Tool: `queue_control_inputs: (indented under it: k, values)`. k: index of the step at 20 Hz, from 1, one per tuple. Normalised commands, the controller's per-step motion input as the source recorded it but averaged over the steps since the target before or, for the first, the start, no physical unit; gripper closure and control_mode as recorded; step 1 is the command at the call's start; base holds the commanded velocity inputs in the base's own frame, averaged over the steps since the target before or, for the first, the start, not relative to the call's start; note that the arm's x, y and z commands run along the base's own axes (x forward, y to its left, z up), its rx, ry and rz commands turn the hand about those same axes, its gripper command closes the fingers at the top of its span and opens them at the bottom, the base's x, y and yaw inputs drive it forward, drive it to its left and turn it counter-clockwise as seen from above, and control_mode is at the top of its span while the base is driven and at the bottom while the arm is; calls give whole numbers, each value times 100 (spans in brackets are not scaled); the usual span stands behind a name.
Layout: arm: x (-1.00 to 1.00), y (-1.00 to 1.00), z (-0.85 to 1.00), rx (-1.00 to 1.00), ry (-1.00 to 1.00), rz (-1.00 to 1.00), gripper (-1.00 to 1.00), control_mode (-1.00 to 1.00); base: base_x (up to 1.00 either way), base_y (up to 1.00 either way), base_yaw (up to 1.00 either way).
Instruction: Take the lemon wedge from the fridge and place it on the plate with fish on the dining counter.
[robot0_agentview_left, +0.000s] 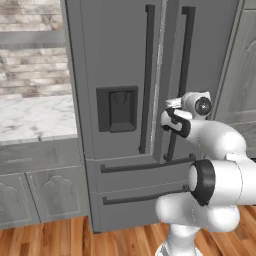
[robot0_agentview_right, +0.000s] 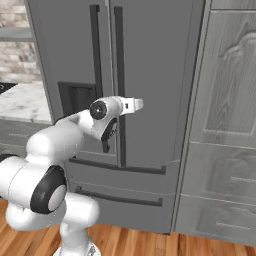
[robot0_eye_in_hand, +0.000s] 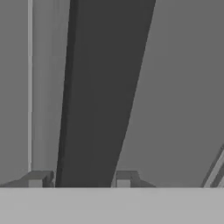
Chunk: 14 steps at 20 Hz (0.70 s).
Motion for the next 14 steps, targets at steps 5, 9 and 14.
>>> queue_control_inputs:
  k: [5,9,14]
  values:
    - [-68,-100,14,3,48,-41,100,-100,0,0,0]
    - [-62,-100,6,9,44,-39,100,-100,0,0,0]
    - [-66,-100,0,13,36,-33,100,-100,0,0,0]
